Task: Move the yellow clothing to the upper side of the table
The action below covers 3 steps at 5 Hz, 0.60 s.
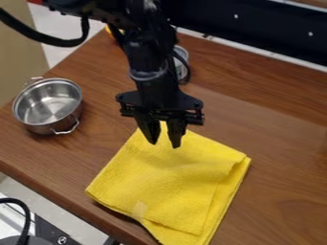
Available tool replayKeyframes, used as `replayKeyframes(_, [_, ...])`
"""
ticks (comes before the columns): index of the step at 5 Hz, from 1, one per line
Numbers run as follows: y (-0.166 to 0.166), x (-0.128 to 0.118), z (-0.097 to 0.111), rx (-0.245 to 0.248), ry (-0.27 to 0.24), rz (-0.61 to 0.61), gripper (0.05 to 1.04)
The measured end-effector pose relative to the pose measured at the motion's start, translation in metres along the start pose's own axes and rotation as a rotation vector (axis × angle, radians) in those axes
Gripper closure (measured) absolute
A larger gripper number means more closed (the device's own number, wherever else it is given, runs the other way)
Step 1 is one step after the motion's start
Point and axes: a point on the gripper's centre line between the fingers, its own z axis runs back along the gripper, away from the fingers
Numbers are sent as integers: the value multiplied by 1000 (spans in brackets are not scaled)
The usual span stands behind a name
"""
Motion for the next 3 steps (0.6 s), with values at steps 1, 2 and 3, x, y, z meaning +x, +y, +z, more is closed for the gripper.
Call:
replayKeyframes(1, [-2, 1, -1, 29, -17, 27, 897])
replayKeyframes(2, [-2, -4, -10, -4, -50, 46, 1022])
replayKeyframes(3, [-1, -2, -14, -34, -46, 74, 1031])
